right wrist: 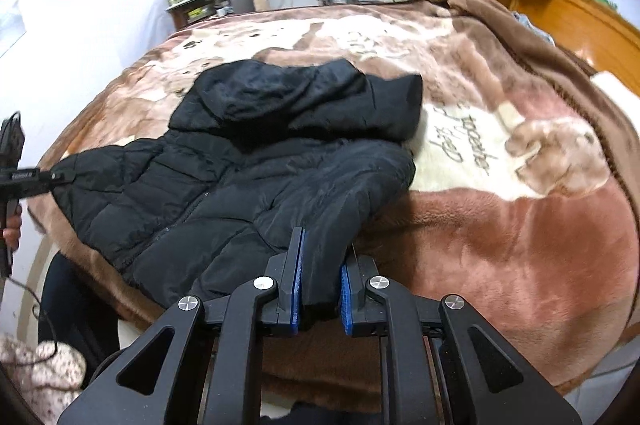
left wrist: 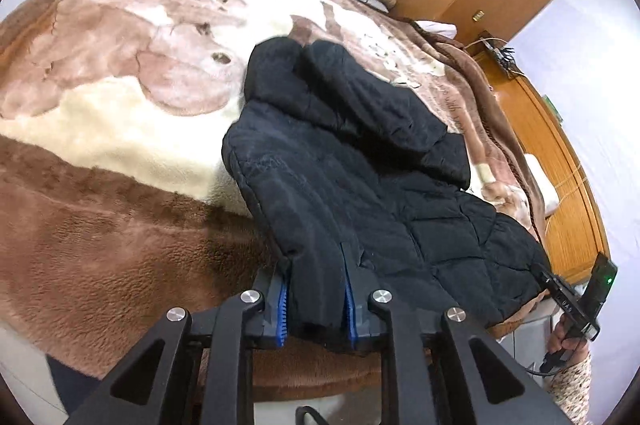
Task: Fold large clothes
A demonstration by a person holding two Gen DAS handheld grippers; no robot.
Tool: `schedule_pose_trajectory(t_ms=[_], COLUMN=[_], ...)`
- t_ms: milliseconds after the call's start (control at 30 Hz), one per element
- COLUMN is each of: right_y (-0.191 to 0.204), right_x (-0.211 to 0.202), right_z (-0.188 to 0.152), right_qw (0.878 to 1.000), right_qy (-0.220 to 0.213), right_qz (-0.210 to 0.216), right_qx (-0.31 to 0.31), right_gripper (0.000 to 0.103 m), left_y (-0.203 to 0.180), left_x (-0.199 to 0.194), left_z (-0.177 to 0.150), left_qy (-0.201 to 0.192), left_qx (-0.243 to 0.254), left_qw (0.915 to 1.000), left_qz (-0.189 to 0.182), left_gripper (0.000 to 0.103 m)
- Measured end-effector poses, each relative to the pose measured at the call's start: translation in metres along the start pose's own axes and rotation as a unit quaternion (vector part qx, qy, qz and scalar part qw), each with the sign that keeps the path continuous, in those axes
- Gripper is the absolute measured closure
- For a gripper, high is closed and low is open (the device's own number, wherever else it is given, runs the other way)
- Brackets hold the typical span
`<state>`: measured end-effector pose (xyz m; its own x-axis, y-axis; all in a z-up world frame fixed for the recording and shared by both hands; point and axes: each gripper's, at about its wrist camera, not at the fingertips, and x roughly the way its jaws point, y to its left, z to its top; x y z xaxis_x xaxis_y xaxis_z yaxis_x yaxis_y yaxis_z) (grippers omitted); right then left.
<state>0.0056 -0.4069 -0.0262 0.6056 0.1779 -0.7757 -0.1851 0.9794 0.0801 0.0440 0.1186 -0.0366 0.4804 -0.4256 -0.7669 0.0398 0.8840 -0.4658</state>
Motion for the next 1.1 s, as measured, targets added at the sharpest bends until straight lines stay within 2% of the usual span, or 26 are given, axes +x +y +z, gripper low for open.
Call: schedule_pose_trajectory(t_ms=[167,367,733,1100], right_y=[0.011,0.014,-0.006,-0.028], right_x=[-0.026,-0.024,-0.002,0.04], right_z=[0.012,0.037,0.085,0.14], right_qw=[0.999,0.999,0.998,0.997], right_qy=[-0.017,-0.029,-0.026,-0.026], right_qz=[-0.003,-0.023,-0.046,-0.075], right_qx=[-0.029,-0.04,-0.017,0.004], right_gripper=[0.088,0.088,0.089,0.089], left_y=[-0.019,-0.041,-0.049,-0.055], left_x=[-0.031,-0.033,-0.007,0.037], left_z=[0.003,0.033,0.103,0.178], left_qy=[-0.017,-0.034,-0.052,-0.063], left_qx=[0.029,0.047,0.032,0.03], left_qw=[0.9994,0.9983,0.9981,0.9971], left_qz=[-0.002,-0.003,0.0,0.031], left_gripper=[0.082,0.083,0.083,0.083])
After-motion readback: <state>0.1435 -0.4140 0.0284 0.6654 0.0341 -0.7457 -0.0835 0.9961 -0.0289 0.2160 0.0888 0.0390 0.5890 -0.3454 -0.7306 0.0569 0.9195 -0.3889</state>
